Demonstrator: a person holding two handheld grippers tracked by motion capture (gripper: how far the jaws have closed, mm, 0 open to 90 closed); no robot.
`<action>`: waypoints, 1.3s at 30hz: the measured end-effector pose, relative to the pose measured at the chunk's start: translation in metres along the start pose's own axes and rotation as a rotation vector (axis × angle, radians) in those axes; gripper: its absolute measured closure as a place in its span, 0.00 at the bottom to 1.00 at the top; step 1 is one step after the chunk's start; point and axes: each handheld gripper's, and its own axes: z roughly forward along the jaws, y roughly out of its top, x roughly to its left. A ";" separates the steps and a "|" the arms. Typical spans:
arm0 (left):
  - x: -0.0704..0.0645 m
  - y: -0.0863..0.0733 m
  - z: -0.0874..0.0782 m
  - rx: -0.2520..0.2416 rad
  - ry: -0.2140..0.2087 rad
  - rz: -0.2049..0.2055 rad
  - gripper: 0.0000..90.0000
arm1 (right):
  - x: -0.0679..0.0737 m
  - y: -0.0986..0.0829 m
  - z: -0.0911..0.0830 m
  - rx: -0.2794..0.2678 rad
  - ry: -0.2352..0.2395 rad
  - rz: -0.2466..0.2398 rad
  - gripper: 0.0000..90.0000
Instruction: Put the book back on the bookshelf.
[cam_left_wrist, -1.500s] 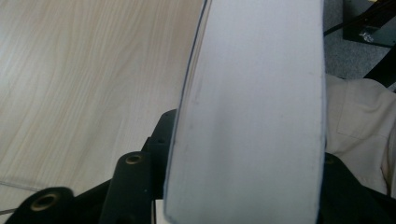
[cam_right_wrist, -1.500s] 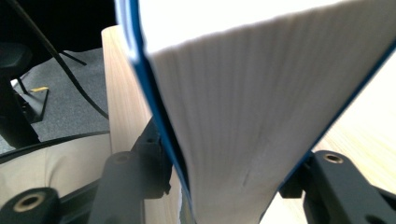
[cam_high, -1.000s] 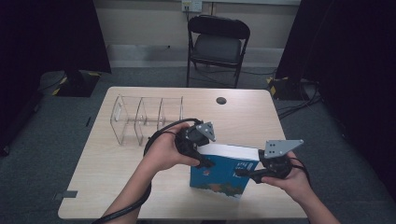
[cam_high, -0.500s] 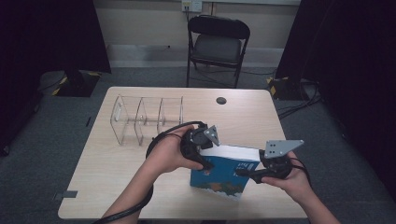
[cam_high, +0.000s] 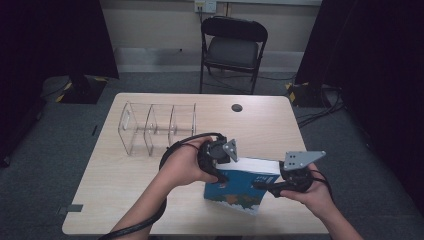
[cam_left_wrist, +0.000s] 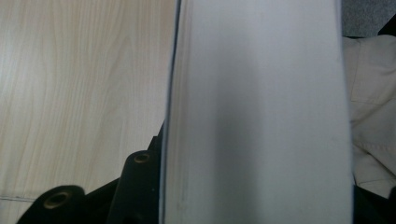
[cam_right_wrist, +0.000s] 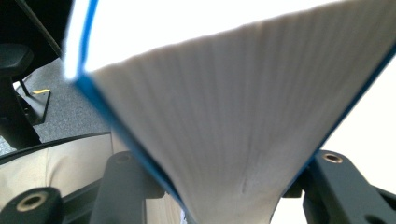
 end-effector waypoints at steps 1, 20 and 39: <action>0.000 0.000 0.000 -0.001 0.002 0.003 0.66 | 0.000 0.000 0.000 -0.001 -0.001 -0.001 0.54; 0.000 -0.016 -0.008 -0.033 -0.014 -0.220 0.69 | -0.015 -0.048 -0.005 -0.001 -0.103 0.052 0.30; -0.011 -0.016 -0.008 -0.045 0.013 -0.229 0.66 | -0.023 -0.135 0.002 0.097 -0.243 0.222 0.29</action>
